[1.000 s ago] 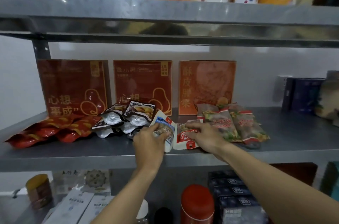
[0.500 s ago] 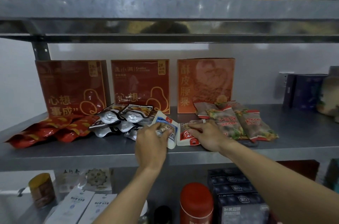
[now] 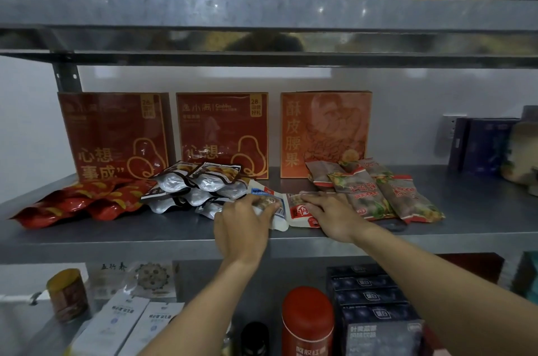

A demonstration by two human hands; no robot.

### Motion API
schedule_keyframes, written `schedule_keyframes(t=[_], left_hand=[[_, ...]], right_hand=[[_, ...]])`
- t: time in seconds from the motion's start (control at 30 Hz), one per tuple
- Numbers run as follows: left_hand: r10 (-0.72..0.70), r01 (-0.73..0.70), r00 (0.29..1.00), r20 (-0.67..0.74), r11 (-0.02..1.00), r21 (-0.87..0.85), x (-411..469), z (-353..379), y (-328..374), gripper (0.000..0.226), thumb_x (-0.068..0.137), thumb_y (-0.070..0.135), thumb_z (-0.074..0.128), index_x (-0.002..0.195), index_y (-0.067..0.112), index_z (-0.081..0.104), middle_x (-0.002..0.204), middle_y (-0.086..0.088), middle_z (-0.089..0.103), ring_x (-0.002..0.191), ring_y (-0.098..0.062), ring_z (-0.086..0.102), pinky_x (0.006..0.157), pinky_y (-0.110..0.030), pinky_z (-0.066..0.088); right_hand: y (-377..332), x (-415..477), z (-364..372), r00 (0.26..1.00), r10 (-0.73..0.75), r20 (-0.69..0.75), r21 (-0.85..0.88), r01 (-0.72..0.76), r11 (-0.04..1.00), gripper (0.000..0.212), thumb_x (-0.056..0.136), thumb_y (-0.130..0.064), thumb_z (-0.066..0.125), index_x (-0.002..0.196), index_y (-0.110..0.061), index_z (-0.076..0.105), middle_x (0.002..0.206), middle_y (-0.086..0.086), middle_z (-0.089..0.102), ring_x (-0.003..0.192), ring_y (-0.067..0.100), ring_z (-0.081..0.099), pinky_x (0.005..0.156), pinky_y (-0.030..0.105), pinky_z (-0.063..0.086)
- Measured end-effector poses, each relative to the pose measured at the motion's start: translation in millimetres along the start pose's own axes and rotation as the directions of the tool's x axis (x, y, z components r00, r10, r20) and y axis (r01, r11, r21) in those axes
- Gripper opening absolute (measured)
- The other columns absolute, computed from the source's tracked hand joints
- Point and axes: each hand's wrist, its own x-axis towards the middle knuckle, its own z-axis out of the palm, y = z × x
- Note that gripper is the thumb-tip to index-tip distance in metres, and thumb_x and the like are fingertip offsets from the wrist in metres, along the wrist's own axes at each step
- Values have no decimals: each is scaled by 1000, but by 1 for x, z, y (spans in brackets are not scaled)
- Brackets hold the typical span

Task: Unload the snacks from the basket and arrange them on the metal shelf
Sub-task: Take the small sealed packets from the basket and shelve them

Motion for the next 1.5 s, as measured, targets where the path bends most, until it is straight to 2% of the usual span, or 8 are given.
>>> schedule_keyframes(t=[0.17,0.37,0.5,0.67,0.8,0.97,1.2,1.5], left_hand=[[21,-22,998,52,999,28,1,-2,-1,47,81,66,60,106,28,73,98,-2,69,97,-23,59,76,-38,50],[13,-14,996,91,1000,16,2,-4,0,52,84,62,61,118,24,69,117,-2,52,114,-20,45,84,-35,44],[68,-72,994,87,996,44,3,-10,0,52,86,60,58,122,23,66,120,-2,49,116,-21,41,90,-34,40],[253,-273,962,106,926,259,5,-34,3,48,95,55,44,132,26,56,139,1,49,128,-22,39,103,-39,32],[310,-341,940,141,858,385,1,-64,-3,52,93,56,43,136,28,50,152,-1,37,140,-28,30,109,-48,27],[225,-278,960,164,812,513,-12,-112,-24,62,93,57,43,147,27,35,160,-4,21,147,-31,15,114,-54,20],[100,-136,991,93,775,617,-33,-213,-99,63,94,59,39,149,29,31,161,-5,18,147,-32,14,115,-55,18],[-58,85,996,-62,710,699,-88,-396,-258,59,95,54,42,148,28,34,159,-7,24,145,-32,20,115,-56,21]], right_hand=[[-5,-2,-2,999,41,34,-15,-40,999,43,104,-47,29,147,-44,36,160,-1,28,146,32,16,117,46,14],[-10,-6,-5,999,30,39,-31,-29,999,44,104,-47,29,147,-41,37,158,-1,33,144,33,20,115,45,16],[-17,-18,-11,999,30,24,-83,-28,996,49,104,-45,34,151,-32,32,158,11,29,145,33,21,116,45,20],[-36,-45,-26,978,-72,-198,-241,23,970,50,102,-44,37,146,-21,38,144,11,48,129,34,46,102,45,44],[-56,-59,-29,952,-262,-156,-384,186,904,60,100,-52,34,153,-23,26,150,10,39,137,31,35,111,43,27],[-104,-66,-15,917,-386,-103,-365,326,872,70,98,-59,35,157,-27,13,161,13,20,148,31,16,117,45,18],[-215,-92,25,852,-519,-64,-301,480,824,72,97,-61,37,157,-29,11,163,11,14,150,30,12,118,49,16],[-430,-170,122,731,-682,-26,-147,672,726,69,97,-56,40,156,-28,16,161,12,19,147,27,19,116,45,21]])
